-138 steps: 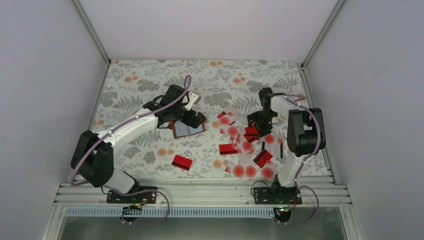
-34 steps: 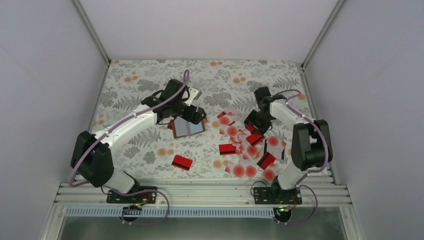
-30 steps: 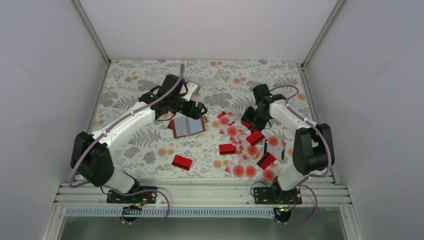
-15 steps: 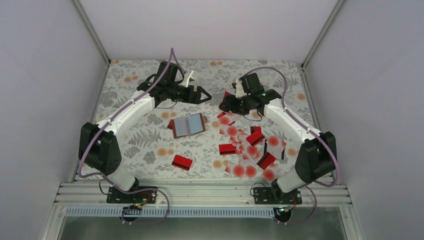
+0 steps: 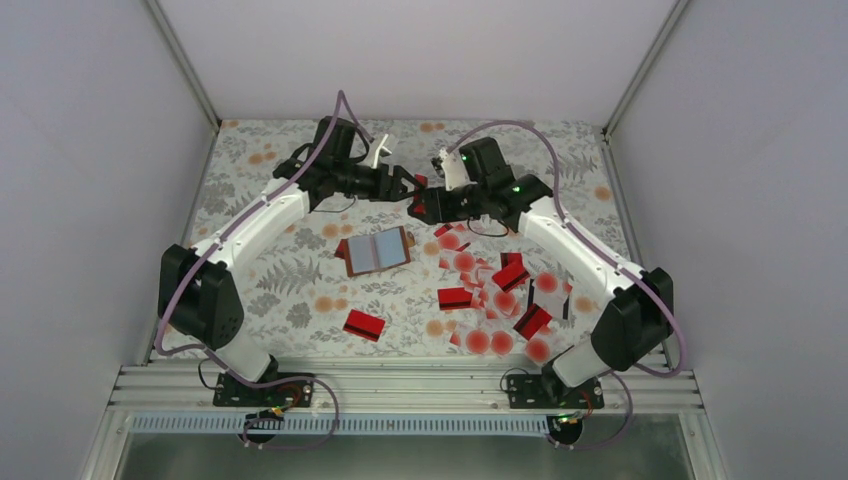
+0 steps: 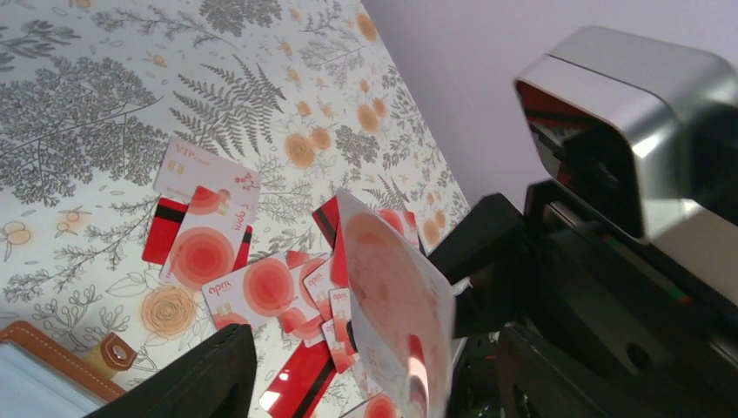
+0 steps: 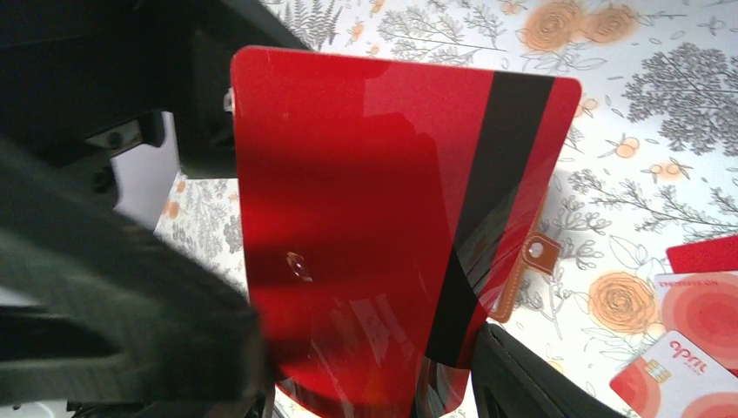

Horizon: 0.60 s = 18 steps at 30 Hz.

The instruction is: Put the credit cards into the card holder

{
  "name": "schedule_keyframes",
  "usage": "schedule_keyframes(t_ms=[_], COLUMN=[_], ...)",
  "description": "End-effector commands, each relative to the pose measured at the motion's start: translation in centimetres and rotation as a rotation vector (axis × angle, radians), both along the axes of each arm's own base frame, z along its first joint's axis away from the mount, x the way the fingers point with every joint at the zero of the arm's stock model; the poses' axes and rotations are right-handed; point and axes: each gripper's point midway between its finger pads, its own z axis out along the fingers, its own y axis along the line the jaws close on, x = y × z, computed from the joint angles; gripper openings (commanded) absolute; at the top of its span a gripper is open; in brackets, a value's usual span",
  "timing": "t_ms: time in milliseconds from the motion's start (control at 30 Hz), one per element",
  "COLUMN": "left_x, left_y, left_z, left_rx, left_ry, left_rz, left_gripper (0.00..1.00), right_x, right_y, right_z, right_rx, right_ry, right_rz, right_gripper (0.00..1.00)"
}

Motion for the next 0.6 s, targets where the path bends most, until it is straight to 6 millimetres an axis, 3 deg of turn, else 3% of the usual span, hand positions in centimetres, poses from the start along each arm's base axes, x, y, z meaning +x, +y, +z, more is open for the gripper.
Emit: schedule_keyframes(t_ms=[0, 267, 567], left_x=[0.5, 0.7, 0.8], left_y=[0.1, 0.0, 0.8], left_z=[0.8, 0.8, 0.8], left_rx=[0.003, 0.052, 0.098], left_ry=[-0.011, -0.018, -0.023], left_rz=[0.038, 0.086, 0.139], left_gripper=[0.66, 0.42, 0.27], right_x=[-0.4, -0.2, 0.9], right_y=[1.6, 2.4, 2.5], right_z=[1.6, 1.3, 0.2], right_rx=[0.023, -0.015, -0.043], right_ry=[-0.048, -0.045, 0.003], right_rz=[0.059, 0.049, -0.014], right_gripper=[0.54, 0.54, 0.5])
